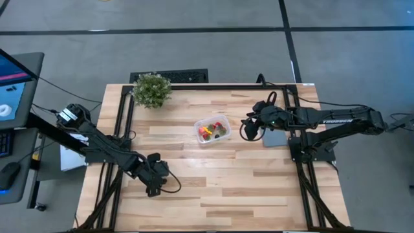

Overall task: Pick and placing Produce into tupperware
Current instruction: Put the black cherry into the transparent bin

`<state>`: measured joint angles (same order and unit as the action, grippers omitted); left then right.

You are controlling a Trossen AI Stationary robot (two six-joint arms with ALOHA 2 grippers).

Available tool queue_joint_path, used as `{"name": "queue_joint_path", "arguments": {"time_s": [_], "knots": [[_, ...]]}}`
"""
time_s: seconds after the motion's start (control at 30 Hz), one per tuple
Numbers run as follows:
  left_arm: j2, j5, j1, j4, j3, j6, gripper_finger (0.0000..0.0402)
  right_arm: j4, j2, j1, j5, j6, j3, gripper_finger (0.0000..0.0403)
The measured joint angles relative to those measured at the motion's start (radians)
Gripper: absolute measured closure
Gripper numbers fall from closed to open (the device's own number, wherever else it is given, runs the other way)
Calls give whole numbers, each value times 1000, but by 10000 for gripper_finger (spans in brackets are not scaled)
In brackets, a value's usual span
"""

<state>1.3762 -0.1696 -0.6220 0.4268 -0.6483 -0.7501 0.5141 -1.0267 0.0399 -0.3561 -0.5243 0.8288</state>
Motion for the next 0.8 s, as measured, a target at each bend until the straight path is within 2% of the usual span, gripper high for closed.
{"name": "queue_joint_path", "arguments": {"time_s": [0.8], "knots": [[30, 3, 0, 10, 0, 57, 180, 0, 0, 2, 0, -1, 0, 173]]}}
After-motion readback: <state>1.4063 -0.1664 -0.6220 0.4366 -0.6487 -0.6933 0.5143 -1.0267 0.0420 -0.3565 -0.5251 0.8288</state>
